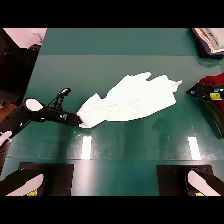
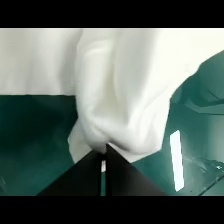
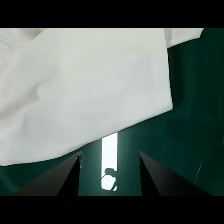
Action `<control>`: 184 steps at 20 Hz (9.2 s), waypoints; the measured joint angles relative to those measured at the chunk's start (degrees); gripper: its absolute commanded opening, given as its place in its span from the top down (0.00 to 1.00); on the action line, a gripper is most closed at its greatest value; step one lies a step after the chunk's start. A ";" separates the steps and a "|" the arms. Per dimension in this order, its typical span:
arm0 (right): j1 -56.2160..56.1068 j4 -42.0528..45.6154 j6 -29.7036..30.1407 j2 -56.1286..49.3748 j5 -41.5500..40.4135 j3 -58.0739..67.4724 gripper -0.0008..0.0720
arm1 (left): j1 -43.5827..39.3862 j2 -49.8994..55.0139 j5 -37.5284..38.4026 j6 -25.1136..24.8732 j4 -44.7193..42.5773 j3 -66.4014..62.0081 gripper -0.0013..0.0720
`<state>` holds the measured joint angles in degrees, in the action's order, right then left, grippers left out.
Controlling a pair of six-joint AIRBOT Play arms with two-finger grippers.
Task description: Fold the shirts.
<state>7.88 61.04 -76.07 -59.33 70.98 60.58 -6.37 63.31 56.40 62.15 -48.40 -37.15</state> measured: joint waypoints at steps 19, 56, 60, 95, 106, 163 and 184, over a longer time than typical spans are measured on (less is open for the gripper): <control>-13.90 -18.27 -0.50 -22.93 -16.61 -9.62 0.97 | 0.39 -0.11 7.74 3.50 3.67 -20.26 0.95; -4.79 -0.37 -10.16 -17.16 9.68 19.41 0.97 | 6.10 9.40 9.55 10.54 8.24 -47.01 0.95; -4.76 0.90 -10.08 -24.35 5.33 20.48 0.97 | 2.97 21.16 2.75 7.76 8.04 -44.13 0.94; 19.12 2.03 1.40 -1.55 11.13 -11.93 0.52 | 2.62 18.60 8.76 8.24 1.40 -22.88 0.95; 25.40 4.13 6.38 -8.63 11.28 -25.35 0.53 | 2.64 9.94 9.94 7.39 -2.25 -24.22 0.95; -6.43 7.50 -10.78 -40.98 1.86 41.66 0.39 | 4.72 38.16 10.75 15.58 -11.91 -67.82 0.23; -4.11 -1.46 3.52 -10.75 11.58 3.61 0.40 | 28.33 10.19 13.35 0.50 -8.83 -7.93 0.24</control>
<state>3.77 59.57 -72.55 -70.08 82.56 64.18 21.96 73.49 69.76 62.65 -57.23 -45.08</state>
